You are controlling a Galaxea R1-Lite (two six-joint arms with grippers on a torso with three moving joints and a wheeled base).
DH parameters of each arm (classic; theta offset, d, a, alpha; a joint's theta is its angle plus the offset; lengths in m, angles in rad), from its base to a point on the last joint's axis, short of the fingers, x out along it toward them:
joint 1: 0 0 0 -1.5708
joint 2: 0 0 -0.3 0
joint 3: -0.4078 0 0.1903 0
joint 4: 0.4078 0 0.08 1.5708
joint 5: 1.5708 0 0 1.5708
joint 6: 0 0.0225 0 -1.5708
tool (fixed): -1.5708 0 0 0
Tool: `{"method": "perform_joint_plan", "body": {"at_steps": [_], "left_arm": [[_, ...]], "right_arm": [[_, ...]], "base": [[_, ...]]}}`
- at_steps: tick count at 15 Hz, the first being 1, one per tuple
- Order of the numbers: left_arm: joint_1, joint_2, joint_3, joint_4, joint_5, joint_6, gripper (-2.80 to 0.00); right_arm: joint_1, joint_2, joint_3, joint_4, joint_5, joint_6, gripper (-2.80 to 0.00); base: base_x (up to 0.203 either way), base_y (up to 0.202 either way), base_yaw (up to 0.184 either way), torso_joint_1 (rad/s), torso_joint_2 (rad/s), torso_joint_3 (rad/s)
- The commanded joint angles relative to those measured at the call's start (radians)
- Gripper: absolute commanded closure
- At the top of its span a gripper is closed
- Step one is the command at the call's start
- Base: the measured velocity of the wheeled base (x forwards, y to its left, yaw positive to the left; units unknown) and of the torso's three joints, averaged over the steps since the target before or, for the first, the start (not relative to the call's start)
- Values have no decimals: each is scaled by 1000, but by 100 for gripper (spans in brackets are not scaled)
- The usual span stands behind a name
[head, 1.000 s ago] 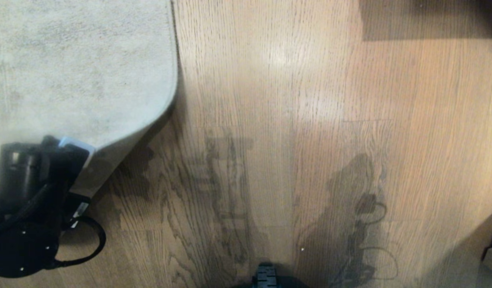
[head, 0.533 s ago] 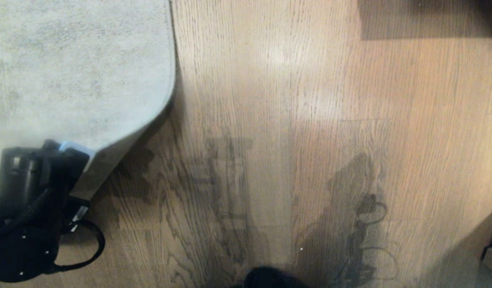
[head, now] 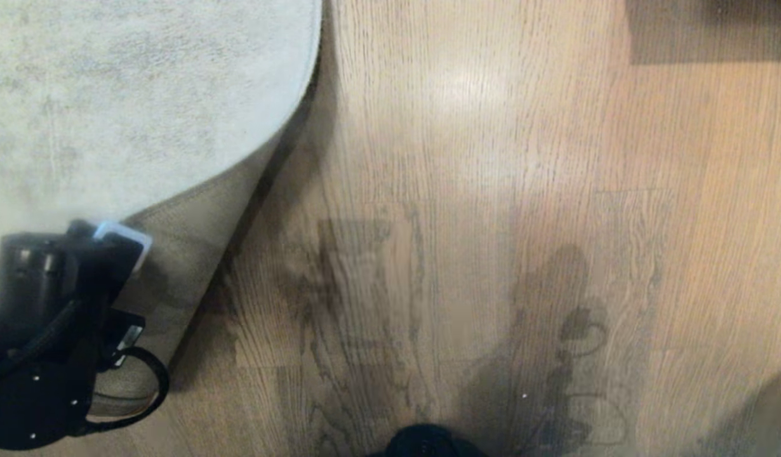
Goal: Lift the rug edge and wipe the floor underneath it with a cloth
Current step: Lift up the carpet
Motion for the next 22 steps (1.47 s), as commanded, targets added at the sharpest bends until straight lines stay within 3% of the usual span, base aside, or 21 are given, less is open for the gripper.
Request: {"method": "perform_joint_plan", "body": {"at_steps": [1, 9, 16, 22], "left_arm": [[0, 1, 3, 1, 7, 2, 0], [0, 1, 3, 2, 7, 1, 0], [12, 2, -8, 2, 7, 1, 0], [89, -10, -8, 0, 7, 1, 0]], "right_arm": [[0, 1, 0, 0, 0, -1, 0], [0, 1, 0, 0, 0, -1, 0], [0, 1, 0, 0, 0, -1, 0], [0, 1, 0, 0, 0, -1, 0]], "base": [[0, 195, -6, 6, 2, -5], [0, 170, -2, 2, 2, 3], [0, 0, 0, 0, 0, 0], [0, 0, 0, 0, 0, 0]]}}
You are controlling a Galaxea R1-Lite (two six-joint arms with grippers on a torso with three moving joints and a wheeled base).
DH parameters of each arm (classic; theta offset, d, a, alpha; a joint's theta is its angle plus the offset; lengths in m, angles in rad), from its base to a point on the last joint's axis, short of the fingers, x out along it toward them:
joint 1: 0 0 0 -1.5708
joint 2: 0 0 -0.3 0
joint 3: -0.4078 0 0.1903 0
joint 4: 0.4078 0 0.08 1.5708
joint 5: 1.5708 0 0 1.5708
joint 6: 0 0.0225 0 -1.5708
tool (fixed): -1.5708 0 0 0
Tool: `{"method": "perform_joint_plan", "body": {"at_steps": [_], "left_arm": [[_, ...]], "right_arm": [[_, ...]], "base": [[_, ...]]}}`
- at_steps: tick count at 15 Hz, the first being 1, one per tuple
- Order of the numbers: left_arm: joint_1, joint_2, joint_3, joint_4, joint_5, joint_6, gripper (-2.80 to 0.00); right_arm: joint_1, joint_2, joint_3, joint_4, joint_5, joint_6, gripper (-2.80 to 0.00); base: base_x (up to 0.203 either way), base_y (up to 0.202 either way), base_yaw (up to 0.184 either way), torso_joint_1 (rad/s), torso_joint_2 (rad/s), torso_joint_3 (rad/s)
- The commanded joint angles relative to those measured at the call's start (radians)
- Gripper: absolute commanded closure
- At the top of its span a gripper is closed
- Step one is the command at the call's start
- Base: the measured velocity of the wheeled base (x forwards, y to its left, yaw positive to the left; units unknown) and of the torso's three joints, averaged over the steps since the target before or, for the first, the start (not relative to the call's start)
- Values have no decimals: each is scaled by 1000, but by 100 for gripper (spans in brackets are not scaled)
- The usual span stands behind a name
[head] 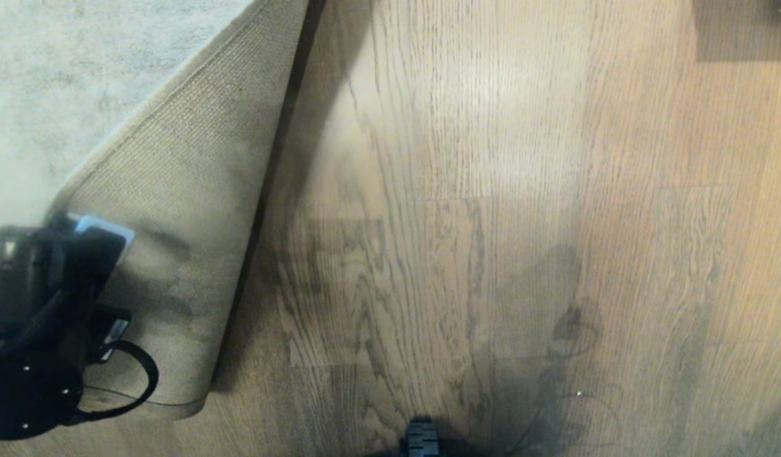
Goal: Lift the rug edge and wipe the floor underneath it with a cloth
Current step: Lift up the carpet
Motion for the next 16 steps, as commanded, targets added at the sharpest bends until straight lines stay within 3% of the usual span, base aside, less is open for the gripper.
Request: {"method": "perform_joint_plan", "body": {"at_steps": [1, 5, 9, 16], "left_arm": [[34, -16, 5, 0, 6, 2, 0], [74, -43, 20, -1, 3, 0, 0], [75, -64, 27, 4, -62, -5, 0], [73, -45, 32, 2, -83, -4, 0]], "right_arm": [[0, 1, 0, 0, 1, 0, 0], [0, 1, 0, 0, 1, 0, 0], [0, 1, 0, 0, 1, 0, 0], [0, 1, 0, 0, 1, 0, 0]], "base": [[0, 0, 0, 0, 0, 0], [0, 0, 0, 0, 0, 0], [0, 0, 0, 0, 0, 0], [0, 0, 0, 0, 0, 0]]}}
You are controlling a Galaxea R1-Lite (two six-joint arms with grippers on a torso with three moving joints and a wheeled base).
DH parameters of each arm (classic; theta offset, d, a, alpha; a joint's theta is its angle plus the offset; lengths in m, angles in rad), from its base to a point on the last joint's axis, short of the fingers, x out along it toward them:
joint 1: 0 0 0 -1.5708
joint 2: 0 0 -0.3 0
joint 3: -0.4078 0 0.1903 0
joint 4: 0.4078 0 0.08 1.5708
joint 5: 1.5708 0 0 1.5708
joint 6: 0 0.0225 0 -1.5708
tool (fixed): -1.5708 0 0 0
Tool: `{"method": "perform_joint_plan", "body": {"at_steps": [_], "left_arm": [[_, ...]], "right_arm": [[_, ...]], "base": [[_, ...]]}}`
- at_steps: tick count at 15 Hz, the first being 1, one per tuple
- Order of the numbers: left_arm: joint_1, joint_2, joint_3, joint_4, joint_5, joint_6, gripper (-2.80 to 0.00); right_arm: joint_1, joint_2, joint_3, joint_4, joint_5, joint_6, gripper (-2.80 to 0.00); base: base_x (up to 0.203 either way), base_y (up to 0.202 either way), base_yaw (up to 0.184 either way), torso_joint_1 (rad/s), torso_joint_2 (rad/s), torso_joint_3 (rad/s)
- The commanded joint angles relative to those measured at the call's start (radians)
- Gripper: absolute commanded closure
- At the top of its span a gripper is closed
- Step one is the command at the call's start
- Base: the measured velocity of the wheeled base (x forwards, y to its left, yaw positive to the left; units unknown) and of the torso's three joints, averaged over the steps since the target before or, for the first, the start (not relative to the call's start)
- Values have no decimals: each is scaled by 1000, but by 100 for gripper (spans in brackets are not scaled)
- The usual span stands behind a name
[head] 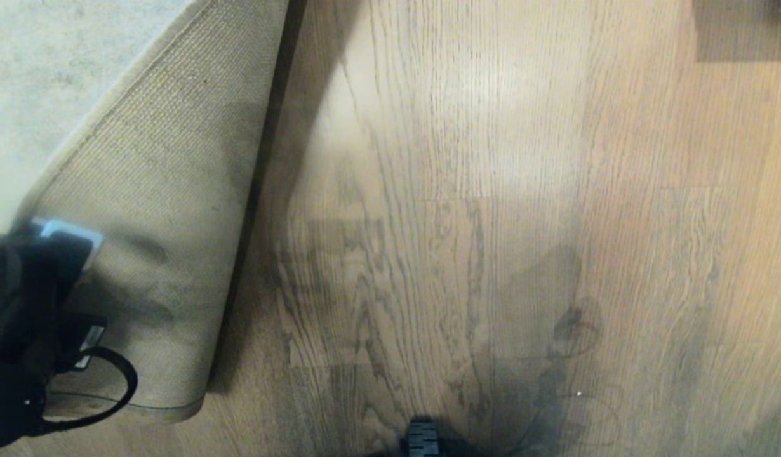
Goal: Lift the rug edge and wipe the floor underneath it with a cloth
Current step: Lift up the carpet, then wipe the floor under the carpet with a rag
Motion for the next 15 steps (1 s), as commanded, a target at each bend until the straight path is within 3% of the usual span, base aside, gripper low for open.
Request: {"method": "perform_joint_plan", "body": {"at_steps": [1, 6, 12, 15], "left_arm": [[-1, 11, 0, -2, -17, 2, 0], [-7, 12, 2, -1, -43, 0, 0], [-68, 15, 16, -1, -47, 0, 0], [-70, 7, 20, 2, -96, 3, 0]], "right_arm": [[0, 1, 0, 0, 0, -1, 0], [0, 1, 0, 0, 0, -1, 0], [0, 1, 2, -2, 0, -1, 0], [0, 1, 2, -2, 3, -9, 0]], "base": [[0, 0, 0, 0, 0, 0], [0, 0, 0, 0, 0, 0], [0, 0, 0, 0, 0, 0], [0, 0, 0, 0, 0, 0]]}}
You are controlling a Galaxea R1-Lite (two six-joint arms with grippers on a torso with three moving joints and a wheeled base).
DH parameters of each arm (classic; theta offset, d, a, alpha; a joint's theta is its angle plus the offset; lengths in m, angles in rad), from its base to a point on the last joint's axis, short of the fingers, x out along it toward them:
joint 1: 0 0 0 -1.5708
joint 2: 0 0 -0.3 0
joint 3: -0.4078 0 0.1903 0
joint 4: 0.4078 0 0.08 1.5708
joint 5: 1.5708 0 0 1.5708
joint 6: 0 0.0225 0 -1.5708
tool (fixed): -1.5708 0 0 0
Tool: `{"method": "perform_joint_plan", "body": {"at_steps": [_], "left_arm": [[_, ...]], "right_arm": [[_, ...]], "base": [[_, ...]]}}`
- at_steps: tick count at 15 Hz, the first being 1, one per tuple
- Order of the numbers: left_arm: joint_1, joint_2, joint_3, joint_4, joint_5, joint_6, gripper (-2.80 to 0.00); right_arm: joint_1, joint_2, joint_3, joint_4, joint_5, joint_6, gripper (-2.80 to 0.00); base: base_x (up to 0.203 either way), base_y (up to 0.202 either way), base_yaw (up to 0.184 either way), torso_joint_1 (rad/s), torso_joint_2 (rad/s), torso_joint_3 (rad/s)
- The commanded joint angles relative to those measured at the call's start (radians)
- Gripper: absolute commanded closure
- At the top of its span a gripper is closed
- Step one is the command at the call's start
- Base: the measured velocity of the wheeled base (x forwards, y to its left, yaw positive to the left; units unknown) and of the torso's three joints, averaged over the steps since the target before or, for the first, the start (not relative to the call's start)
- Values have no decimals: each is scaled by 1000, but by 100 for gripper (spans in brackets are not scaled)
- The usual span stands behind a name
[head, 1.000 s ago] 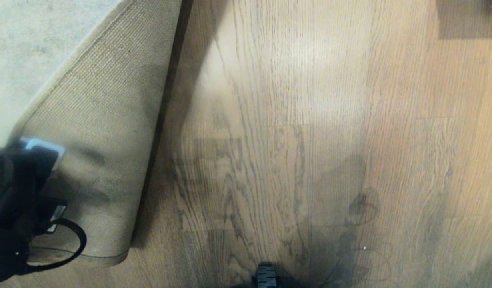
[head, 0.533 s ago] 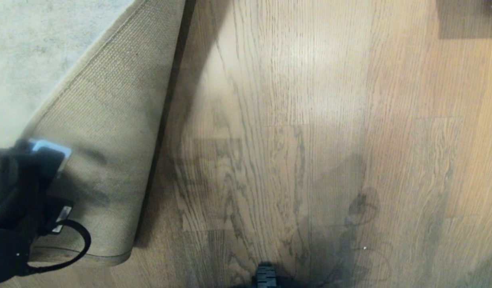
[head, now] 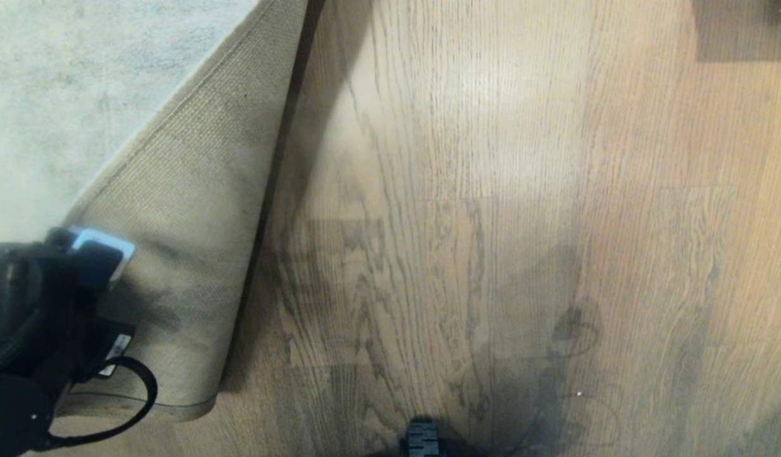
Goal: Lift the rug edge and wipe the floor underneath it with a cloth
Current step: Wipe the floor under the carpet with a rag
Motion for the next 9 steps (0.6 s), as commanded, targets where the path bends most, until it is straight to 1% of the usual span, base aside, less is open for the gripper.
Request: {"method": "perform_joint_plan", "body": {"at_steps": [1, 4, 6, 9], "left_arm": [[-2, -10, 12, 0, -11, 8, 0], [-2, -27, 20, 17, -43, 15, 0], [-3, -58, 14, 71, -101, 28, 0], [-2, -111, 13, 112, -198, 118, 0]], "right_arm": [[0, 1, 0, 0, 4, 0, 0], [0, 1, 0, 0, 5, 5, 0], [0, 1, 0, 0, 5, 5, 0], [0, 1, 0, 1, 5, 2, 0]], "base": [[0, 0, 0, 0, 0, 0], [0, 0, 0, 0, 0, 0], [0, 0, 0, 0, 0, 0], [0, 0, 0, 0, 0, 0]]}}
